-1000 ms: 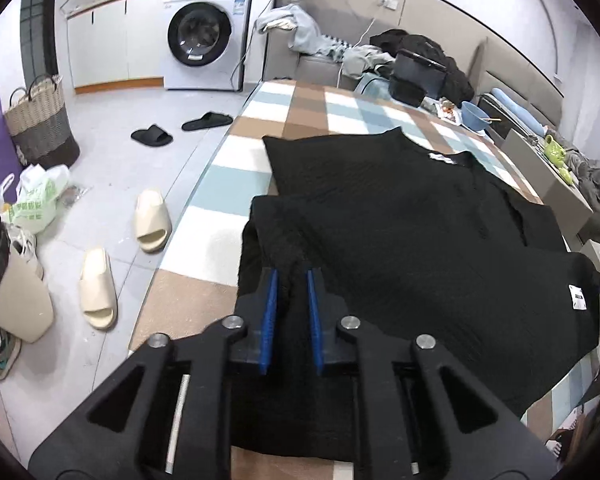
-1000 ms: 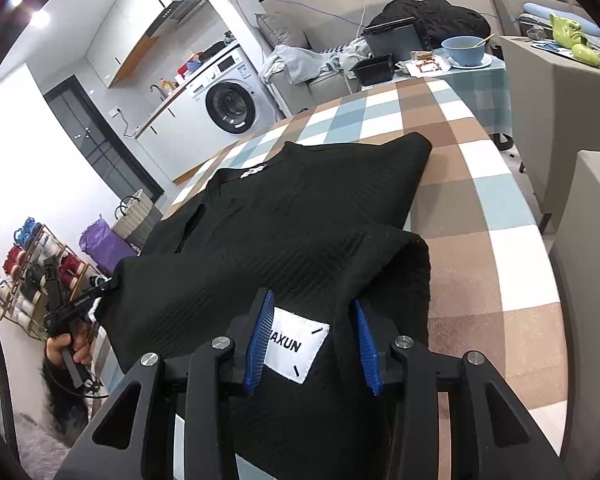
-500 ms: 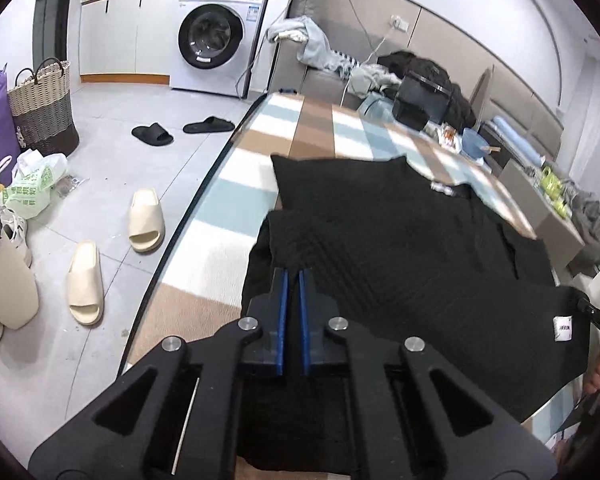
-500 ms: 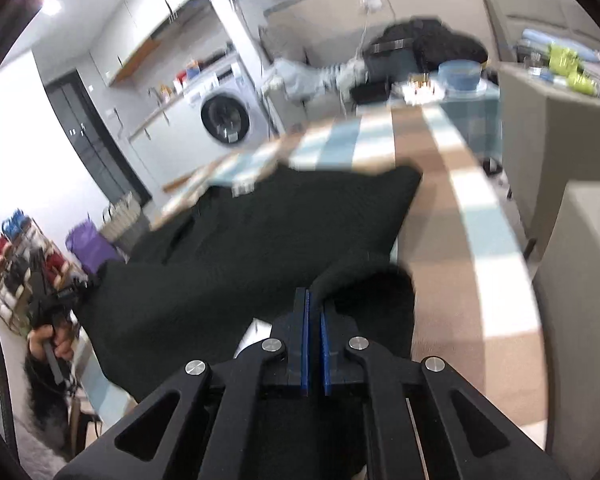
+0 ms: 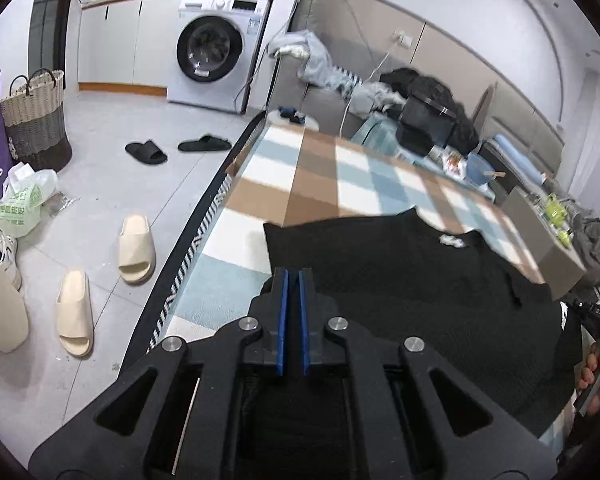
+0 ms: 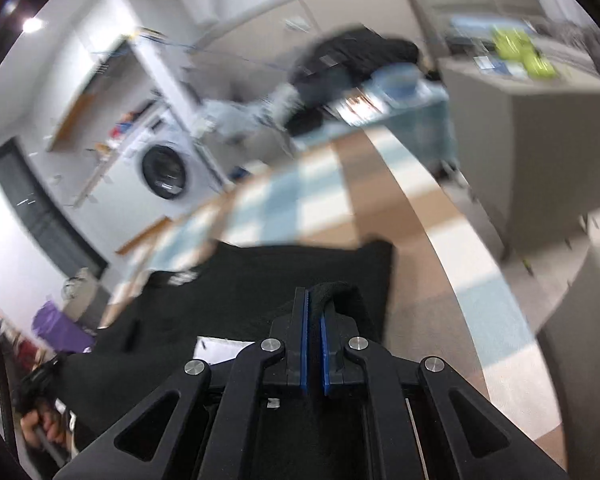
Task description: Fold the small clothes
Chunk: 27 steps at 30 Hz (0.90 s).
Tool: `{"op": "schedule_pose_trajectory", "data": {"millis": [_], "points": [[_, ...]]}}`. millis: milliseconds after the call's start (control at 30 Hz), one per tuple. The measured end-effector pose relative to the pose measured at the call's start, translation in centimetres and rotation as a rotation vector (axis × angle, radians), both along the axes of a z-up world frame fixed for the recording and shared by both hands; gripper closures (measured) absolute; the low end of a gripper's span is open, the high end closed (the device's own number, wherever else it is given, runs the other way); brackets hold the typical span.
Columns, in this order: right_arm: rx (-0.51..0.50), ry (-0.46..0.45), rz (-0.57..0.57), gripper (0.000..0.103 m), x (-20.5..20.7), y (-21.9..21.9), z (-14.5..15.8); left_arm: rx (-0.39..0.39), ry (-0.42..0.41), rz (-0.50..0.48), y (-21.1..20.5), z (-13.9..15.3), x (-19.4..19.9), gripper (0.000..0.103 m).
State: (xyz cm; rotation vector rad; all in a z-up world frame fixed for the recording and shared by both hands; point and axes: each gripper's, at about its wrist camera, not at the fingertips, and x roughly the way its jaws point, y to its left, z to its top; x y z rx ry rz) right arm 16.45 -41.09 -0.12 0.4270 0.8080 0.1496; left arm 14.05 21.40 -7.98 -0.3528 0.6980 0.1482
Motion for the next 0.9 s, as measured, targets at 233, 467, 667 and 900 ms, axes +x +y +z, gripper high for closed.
{"op": "schedule_pose_trajectory", "data": {"millis": [233, 467, 667, 900], "points": [[-0.018, 0.041, 0.068, 0.072, -3.0, -0.7, -0.6, -0.001, 0.084, 0.010, 0.1, -2.2, -0.7, 0.078], [0.208, 0.039, 0.164, 0.040, -10.4, -1.4, 0.8, -0.069, 0.058, 0.071, 0.6, -1.3, -5.7, 0.056], [0.302, 0.156, 0.194, 0.037, -12.7, 0.1, -1.5, -0.171, 0.045, 0.013, -0.8, -0.4, -8.8, 0.043], [0.328, 0.201, 0.081, 0.031, -10.7, 0.3, -3.1, -0.185, 0.067, -0.033, -3.2, -0.5, -9.7, 0.042]]}}
